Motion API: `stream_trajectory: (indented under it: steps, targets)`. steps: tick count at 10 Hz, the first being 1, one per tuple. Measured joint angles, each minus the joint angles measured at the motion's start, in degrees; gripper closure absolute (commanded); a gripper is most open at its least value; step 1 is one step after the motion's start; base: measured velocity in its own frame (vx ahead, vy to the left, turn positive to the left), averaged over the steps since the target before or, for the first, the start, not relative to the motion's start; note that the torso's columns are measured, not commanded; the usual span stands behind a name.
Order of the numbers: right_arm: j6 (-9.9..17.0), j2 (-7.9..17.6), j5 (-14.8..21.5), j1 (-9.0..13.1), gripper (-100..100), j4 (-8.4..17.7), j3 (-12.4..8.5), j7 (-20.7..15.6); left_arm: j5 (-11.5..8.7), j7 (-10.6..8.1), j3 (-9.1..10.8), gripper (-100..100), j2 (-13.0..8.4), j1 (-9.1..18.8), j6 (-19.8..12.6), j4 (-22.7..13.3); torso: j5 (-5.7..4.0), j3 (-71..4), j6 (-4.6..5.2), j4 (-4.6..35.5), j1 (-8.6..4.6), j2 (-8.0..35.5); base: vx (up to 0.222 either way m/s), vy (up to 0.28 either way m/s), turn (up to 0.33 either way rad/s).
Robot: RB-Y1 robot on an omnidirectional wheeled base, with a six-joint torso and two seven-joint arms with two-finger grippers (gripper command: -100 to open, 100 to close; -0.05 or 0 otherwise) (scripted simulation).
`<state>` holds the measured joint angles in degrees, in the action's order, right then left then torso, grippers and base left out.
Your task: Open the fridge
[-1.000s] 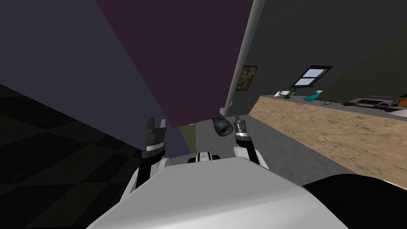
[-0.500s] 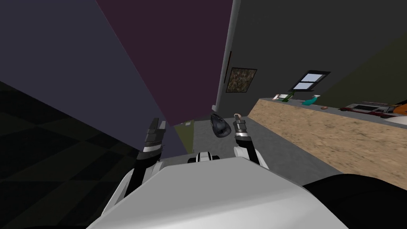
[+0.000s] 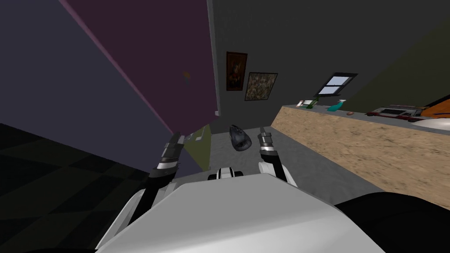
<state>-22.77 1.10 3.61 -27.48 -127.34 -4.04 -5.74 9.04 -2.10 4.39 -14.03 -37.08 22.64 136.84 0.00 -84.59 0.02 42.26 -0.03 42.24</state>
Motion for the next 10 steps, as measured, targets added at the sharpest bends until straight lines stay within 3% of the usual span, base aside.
stream_trajectory:
  steps: [10]
  targets:
    - [0.00,0.01,0.00,0.00,0,0.00,-0.01,0.00,6.37,-0.95,2.41,-100,-11.49,-6.57,-10.21,4.41,0.00,-0.03,-0.02,0.00,0.02,-0.04,0.013,-0.156,-0.019]
